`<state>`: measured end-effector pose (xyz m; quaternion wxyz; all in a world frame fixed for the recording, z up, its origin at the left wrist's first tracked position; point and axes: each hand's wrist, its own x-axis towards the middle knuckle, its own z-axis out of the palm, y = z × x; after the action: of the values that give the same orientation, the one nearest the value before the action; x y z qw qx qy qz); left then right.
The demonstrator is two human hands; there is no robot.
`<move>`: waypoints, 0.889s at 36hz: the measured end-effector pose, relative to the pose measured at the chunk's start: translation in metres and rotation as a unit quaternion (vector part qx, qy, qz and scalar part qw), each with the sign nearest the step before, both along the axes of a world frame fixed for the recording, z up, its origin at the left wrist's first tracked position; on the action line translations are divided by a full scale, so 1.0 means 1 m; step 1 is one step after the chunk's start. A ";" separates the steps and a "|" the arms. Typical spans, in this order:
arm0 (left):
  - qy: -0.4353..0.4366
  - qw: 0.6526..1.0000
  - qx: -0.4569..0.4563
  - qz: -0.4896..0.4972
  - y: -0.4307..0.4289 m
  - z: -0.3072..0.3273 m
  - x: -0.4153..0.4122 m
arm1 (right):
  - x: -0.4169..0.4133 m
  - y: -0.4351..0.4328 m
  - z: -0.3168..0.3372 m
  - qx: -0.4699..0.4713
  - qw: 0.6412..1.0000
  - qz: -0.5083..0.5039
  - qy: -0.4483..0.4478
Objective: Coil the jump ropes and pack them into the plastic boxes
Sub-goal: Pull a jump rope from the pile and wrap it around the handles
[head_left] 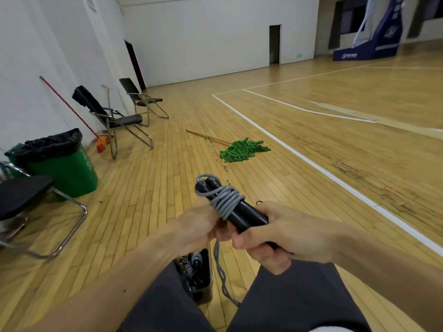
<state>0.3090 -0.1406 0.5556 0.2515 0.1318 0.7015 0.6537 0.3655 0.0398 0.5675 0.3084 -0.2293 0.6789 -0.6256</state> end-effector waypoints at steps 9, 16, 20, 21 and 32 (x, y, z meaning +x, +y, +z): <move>0.057 0.992 -0.087 -0.078 -0.005 -0.018 0.000 | -0.014 0.013 -0.011 0.028 0.990 -0.138 0.023; 0.107 0.973 -0.175 -0.102 -0.013 -0.025 -0.001 | -0.021 0.032 -0.025 0.084 0.975 -0.198 0.047; 0.173 0.954 -0.221 -0.106 -0.004 -0.025 0.009 | -0.028 0.030 -0.032 0.087 0.963 -0.251 0.039; 0.195 0.946 -0.234 -0.107 -0.002 -0.025 0.012 | -0.030 0.030 -0.034 0.087 0.962 -0.258 0.036; 0.446 0.744 -0.487 -0.103 0.004 -0.004 0.023 | -0.037 0.021 -0.045 0.172 0.950 -0.257 0.049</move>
<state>0.3321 -0.1365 0.5517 0.0059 0.3398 0.9385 0.0602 0.3286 0.0608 0.5224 0.1384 -0.0210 0.8262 -0.5457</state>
